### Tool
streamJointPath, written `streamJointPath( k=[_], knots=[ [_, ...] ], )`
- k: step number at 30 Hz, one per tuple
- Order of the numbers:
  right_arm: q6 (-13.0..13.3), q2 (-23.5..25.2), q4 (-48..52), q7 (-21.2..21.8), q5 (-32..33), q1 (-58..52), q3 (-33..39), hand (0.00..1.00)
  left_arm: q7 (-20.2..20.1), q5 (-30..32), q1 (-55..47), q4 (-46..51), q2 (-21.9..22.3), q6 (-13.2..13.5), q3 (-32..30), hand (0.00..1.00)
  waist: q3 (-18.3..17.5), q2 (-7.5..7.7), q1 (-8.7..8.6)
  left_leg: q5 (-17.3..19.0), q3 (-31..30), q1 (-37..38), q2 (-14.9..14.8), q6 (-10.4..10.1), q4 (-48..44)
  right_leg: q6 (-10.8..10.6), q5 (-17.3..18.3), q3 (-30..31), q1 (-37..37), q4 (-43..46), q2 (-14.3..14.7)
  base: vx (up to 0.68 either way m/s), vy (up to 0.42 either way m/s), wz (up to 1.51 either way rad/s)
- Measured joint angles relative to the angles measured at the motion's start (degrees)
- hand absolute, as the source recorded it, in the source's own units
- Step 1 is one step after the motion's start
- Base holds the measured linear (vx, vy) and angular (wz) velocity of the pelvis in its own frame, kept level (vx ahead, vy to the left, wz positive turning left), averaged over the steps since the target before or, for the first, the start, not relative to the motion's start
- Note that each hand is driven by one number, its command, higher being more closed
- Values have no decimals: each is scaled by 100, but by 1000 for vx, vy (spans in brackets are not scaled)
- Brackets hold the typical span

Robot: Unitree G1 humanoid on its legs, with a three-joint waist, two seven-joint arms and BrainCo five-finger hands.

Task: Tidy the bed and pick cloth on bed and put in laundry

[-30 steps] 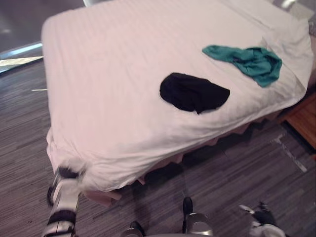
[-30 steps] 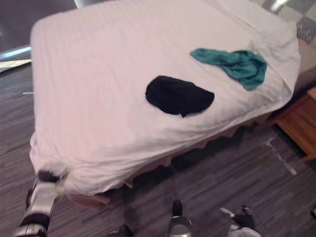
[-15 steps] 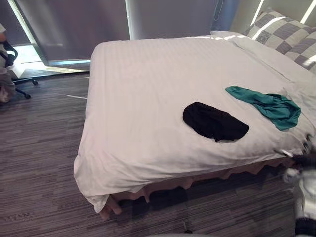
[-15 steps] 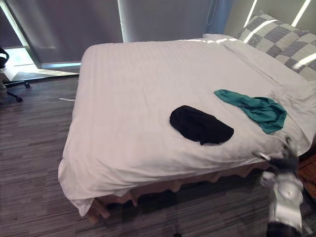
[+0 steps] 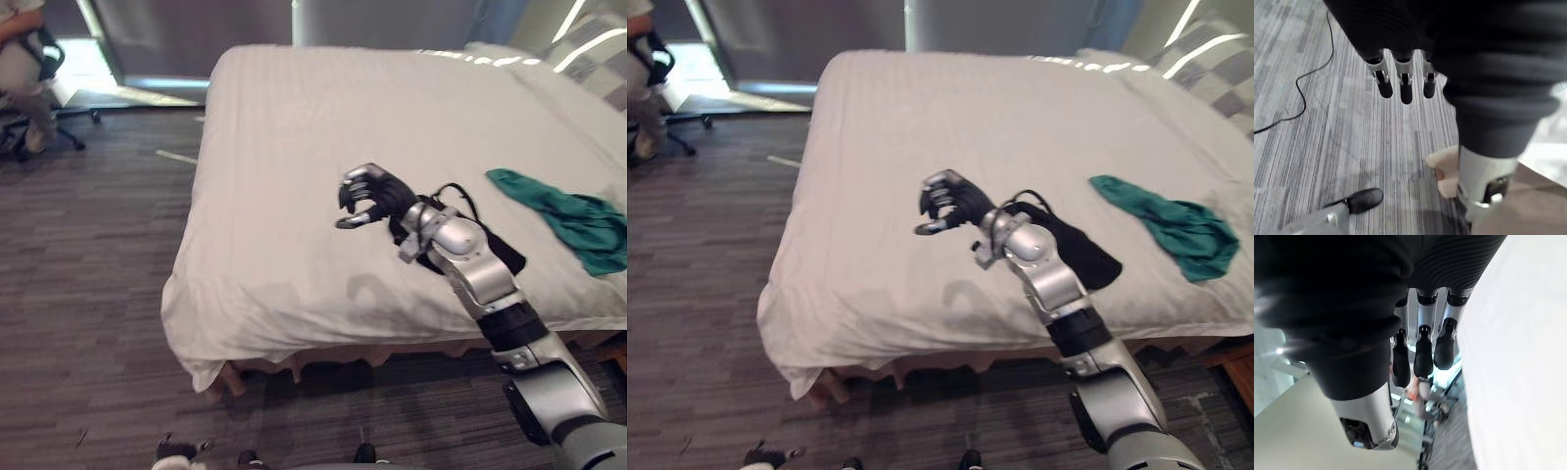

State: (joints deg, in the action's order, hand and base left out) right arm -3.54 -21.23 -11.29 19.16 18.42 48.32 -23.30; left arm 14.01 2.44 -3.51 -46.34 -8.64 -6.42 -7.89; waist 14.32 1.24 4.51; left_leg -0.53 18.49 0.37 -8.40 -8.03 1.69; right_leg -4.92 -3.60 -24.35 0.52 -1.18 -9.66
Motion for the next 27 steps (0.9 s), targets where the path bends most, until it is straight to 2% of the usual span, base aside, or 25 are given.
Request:
streamJointPath(
  k=[1, 3, 7, 10, 12, 16, 20, 23, 25, 27],
  knots=[
    [-2, 77, -44, 6, 2, 141, -19, 100, -50, -71, 90, 75, 15, 12, 56, 0, 176, -36, 37, -15, -49, -127, 4, 21, -69, 2, 0, -26, 88, 58, -26, -104, 3, 27],
    [-108, 336, -109, 20, 8, 460, -116, 100, -76, -251, 276, 310, 88, 130, 184, 0, 742, -146, 175, -33, -175, -482, 1, 46, -307, 27, 12, -74, 356, 276, -97, -111, 11, 27],
    [-397, 624, -112, 74, 22, 562, -530, 100, -78, -380, 312, 498, 91, 137, 361, 0, 1193, -146, 223, -26, -327, -860, -4, 70, -550, 32, 12, -177, 588, 431, -152, -50, 18, 21],
    [-578, 811, -487, 34, 21, 548, -820, 100, -78, -395, 414, 476, 83, 144, 526, 0, 1224, -188, 334, -10, -386, -1259, 15, 112, -693, 35, 12, -210, 906, 506, -202, -29, 33, 15],
    [-655, 956, -906, 21, -10, 427, -904, 100, -79, -393, 565, 336, 92, 171, 676, 0, 1286, -297, 415, -50, -453, -1429, 60, 167, -702, 37, 12, -246, 1044, 547, -250, -28, 34, 15],
    [-744, 1035, -1496, 57, -49, 141, -1178, 100, -70, -426, 732, 146, 102, 235, 826, 0, 1376, -472, 452, -94, -494, -1643, 143, 232, -710, 62, 35, -265, 1285, 683, -350, -32, 50, 10],
    [-839, 1163, -3247, 59, -443, -189, -1181, 100, -49, -496, 836, 5, 165, 507, 1022, 0, 1490, -705, 468, -148, -547, -1729, 232, 302, -665, 58, 34, -315, 1362, 694, -438, -24, 45, 10],
    [-791, 1055, -3513, 172, -660, -570, -1282, 100, -49, -488, 847, -24, 162, 626, 1052, 0, 1493, -711, 445, -208, -598, -1713, 256, 314, -579, 54, 33, -368, 1346, 678, -447, 12, 23, 9],
    [-692, 938, -3512, 407, -1191, -1032, -1606, 100, -56, -468, 917, -12, 164, 663, 1148, 0, 1492, -708, 411, -232, -660, -1629, 261, 308, -544, 48, 37, -421, 1227, 654, -448, 39, 8, 10],
    [-598, 977, -3456, 417, -1301, -1610, -2068, 100, -59, -467, 924, 62, 158, 643, 1186, 0, 1490, -679, 274, -279, -720, -1225, 269, 297, -359, 15, 59, -566, 777, 531, -422, 41, -1, 18]
  ],
)
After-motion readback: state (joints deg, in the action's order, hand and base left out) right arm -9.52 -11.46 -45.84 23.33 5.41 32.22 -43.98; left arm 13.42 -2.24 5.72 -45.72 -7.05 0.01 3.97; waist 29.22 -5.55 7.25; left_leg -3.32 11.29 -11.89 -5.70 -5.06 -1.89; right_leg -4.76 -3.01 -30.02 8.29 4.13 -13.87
